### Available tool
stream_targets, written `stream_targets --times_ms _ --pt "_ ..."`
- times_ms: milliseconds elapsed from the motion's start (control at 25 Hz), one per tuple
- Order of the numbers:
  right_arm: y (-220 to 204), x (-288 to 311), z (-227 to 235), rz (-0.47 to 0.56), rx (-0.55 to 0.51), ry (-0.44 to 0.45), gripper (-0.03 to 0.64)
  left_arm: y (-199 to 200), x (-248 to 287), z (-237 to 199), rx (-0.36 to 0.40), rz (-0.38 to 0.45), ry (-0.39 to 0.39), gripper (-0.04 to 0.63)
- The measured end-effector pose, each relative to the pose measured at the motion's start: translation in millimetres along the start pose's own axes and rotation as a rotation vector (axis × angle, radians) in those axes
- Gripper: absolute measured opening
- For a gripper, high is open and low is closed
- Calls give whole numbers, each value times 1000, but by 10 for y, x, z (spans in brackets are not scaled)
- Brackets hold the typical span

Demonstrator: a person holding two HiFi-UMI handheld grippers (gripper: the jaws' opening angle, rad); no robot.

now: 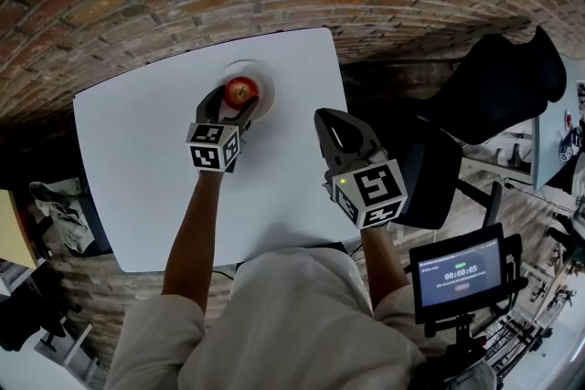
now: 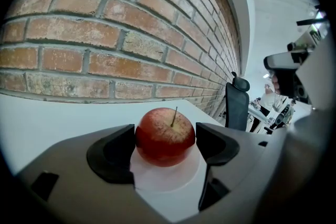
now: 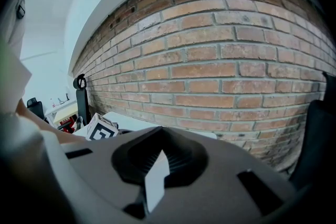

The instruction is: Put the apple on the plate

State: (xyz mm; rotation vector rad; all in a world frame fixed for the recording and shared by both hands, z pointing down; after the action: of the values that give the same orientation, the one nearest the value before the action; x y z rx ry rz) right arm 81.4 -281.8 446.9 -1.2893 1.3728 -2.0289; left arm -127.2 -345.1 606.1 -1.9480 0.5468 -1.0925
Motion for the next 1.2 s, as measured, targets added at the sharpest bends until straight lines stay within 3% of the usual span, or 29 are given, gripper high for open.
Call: stream_targets --times_ms 400,760,1200 --pt "45 -16 -45 21 -18 18 3 57 -252 3 27 28 28 354" --pt "159 -125 -80 66 -60 28 3 292 -647 181 44 128 35 350" --pt "421 -546 -617 160 -127 53 3 691 -1785 642 205 271 45 184"
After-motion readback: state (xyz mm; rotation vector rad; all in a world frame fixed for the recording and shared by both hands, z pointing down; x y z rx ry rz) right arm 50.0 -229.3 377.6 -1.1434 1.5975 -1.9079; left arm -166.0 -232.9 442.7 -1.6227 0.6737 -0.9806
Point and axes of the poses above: the fingertips, and each gripper's own axes: x forward along the fingers, z to its right, y out of its top, the point moved 7 cm from there along -x, backward along the fingers
